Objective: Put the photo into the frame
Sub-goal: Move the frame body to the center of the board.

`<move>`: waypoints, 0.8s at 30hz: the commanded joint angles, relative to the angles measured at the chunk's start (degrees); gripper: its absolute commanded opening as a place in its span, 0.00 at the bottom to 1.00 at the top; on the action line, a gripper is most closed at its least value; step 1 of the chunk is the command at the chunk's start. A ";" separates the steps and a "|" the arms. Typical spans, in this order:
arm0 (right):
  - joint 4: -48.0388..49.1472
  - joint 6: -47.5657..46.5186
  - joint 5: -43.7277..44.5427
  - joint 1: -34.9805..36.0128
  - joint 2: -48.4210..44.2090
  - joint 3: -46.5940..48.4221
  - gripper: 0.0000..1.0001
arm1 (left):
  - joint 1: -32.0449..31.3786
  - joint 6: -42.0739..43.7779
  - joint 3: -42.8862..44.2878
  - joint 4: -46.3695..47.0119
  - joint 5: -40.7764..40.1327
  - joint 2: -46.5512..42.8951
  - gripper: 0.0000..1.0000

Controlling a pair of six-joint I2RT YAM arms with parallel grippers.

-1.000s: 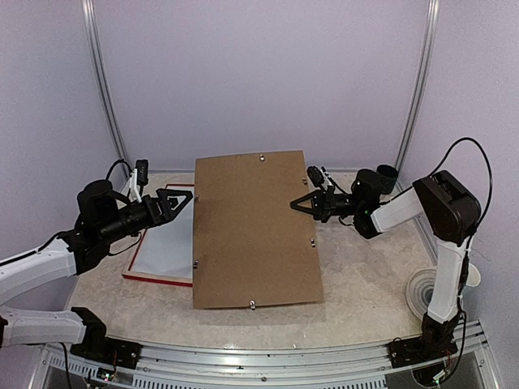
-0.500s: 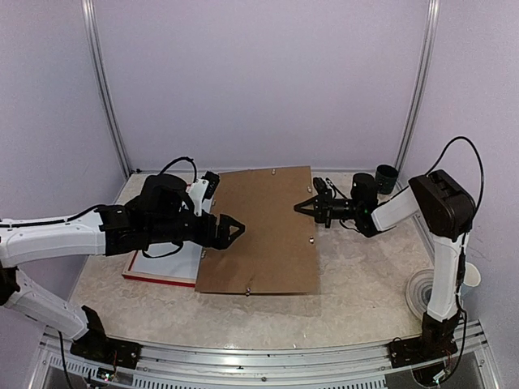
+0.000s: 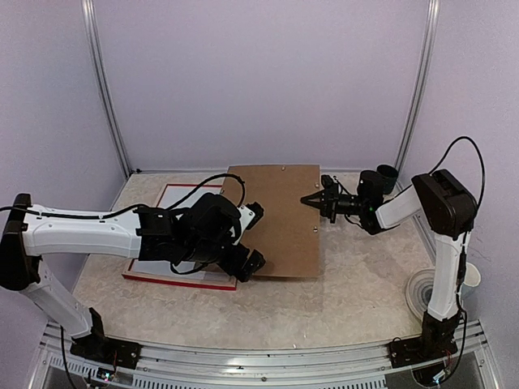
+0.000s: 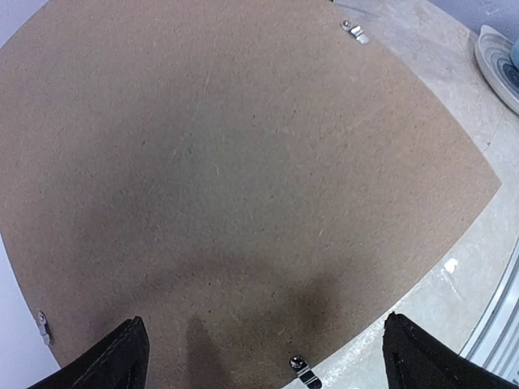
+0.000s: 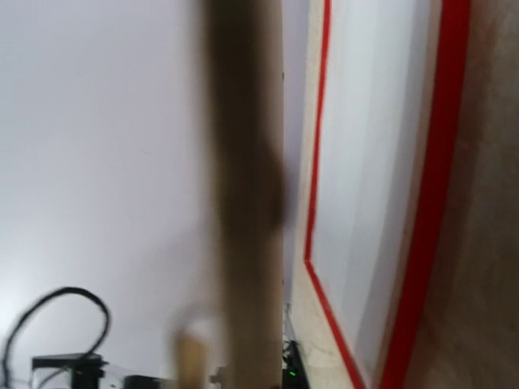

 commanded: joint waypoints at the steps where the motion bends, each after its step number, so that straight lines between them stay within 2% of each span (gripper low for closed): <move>1: 8.99 6.32 -1.23 -1.61 0.26 0.96 0.00 | -0.13 2.22 1.88 -4.62 -2.25 -0.25 0.99; 6: 6.07 4.44 -1.23 -1.92 -0.60 1.31 0.00 | -0.11 2.80 2.38 -7.19 -1.58 -0.71 0.99; 24: 8.43 5.73 -1.57 -2.00 -0.90 0.61 0.00 | 1.99 1.70 0.76 -7.81 -4.04 -0.37 0.99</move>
